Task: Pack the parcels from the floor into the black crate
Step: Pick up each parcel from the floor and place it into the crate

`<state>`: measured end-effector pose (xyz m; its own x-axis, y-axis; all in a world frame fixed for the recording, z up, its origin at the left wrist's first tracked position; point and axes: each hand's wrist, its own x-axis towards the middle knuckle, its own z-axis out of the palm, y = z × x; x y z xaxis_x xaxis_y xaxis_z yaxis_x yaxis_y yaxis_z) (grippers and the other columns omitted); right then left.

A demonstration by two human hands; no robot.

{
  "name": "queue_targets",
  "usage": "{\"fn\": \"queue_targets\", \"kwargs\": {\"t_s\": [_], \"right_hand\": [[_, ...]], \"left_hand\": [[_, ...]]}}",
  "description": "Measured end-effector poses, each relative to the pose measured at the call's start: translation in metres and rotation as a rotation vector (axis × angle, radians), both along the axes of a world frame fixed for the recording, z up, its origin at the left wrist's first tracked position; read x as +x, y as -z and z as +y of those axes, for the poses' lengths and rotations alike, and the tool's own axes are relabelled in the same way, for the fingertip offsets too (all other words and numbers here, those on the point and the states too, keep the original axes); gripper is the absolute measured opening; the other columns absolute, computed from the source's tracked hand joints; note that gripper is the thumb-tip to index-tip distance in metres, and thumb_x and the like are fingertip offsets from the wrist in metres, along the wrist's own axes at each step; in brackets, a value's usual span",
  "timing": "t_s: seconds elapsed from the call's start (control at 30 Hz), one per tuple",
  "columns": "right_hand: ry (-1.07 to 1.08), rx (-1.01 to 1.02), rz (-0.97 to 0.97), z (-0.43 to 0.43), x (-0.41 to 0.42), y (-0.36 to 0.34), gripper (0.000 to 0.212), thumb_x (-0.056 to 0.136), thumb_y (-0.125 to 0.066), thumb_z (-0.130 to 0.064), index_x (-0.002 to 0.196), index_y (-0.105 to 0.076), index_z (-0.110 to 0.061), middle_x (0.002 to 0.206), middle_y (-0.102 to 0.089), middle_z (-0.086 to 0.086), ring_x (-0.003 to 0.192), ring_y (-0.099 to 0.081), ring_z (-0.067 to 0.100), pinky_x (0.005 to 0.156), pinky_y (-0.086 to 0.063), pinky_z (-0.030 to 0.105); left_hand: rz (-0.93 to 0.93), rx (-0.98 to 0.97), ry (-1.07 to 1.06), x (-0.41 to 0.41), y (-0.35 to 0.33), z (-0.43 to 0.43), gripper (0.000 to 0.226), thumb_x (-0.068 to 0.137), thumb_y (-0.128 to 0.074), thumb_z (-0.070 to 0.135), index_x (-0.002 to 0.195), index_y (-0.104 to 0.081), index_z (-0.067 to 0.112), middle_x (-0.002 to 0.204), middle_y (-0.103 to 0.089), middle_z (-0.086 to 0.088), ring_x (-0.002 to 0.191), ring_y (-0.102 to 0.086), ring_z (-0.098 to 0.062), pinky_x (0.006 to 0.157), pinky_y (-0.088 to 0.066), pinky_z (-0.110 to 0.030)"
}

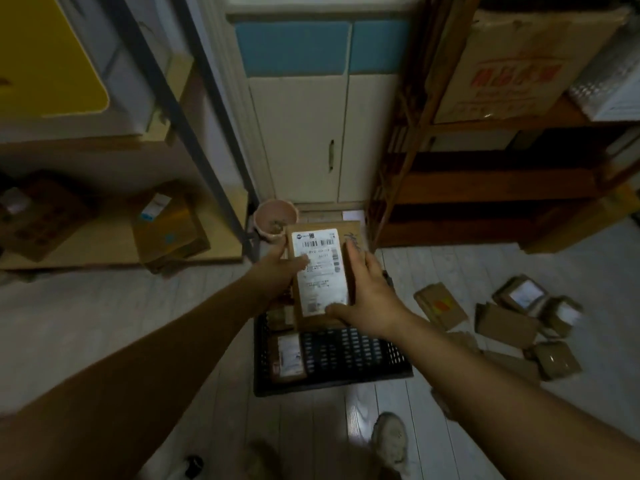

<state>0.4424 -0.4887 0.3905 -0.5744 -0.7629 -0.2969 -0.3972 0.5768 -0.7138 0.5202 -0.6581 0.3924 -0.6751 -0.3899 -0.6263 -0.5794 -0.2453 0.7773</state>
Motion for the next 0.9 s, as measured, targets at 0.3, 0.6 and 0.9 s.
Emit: {"fn": "queue_targets", "kwargs": {"t_s": [0.3, 0.6, 0.9], "right_hand": [[0.084, 0.001, -0.290, 0.008, 0.005, 0.205, 0.102, 0.078, -0.076, -0.032, 0.151, -0.006, -0.039, 0.154, -0.019, -0.008, 0.138, -0.025, 0.007, 0.115, -0.028, 0.027], [0.022, 0.108, -0.325, 0.010, -0.014, 0.393, 0.096, 0.084, -0.071, -0.021, 0.146, 0.000, -0.044, 0.157, -0.008, -0.007, 0.138, -0.018, 0.005, 0.105, -0.015, 0.007], [0.036, 0.187, -0.330, 0.021, -0.006, 0.488, 0.101, 0.084, -0.071, -0.018, 0.140, 0.010, -0.041, 0.159, -0.006, 0.000, 0.144, -0.015, 0.016, 0.105, -0.015, 0.012]], "left_hand": [[-0.179, 0.056, 0.037, 0.007, 0.188, 0.002, 0.062, 0.087, -0.062, 0.009, 0.137, -0.038, 0.036, 0.111, -0.062, -0.002, 0.106, -0.061, -0.027, 0.085, -0.054, -0.051], [-0.260, 0.096, -0.004, 0.004, 0.380, 0.018, 0.068, 0.090, -0.058, 0.010, 0.146, -0.026, 0.031, 0.129, -0.056, -0.008, 0.115, -0.056, -0.028, 0.090, -0.052, -0.048], [-0.346, -0.044, 0.223, 0.003, 0.474, 0.017, 0.062, 0.098, -0.046, 0.017, 0.150, -0.013, 0.030, 0.134, -0.047, 0.000, 0.125, -0.047, -0.021, 0.096, -0.045, -0.034]]}}
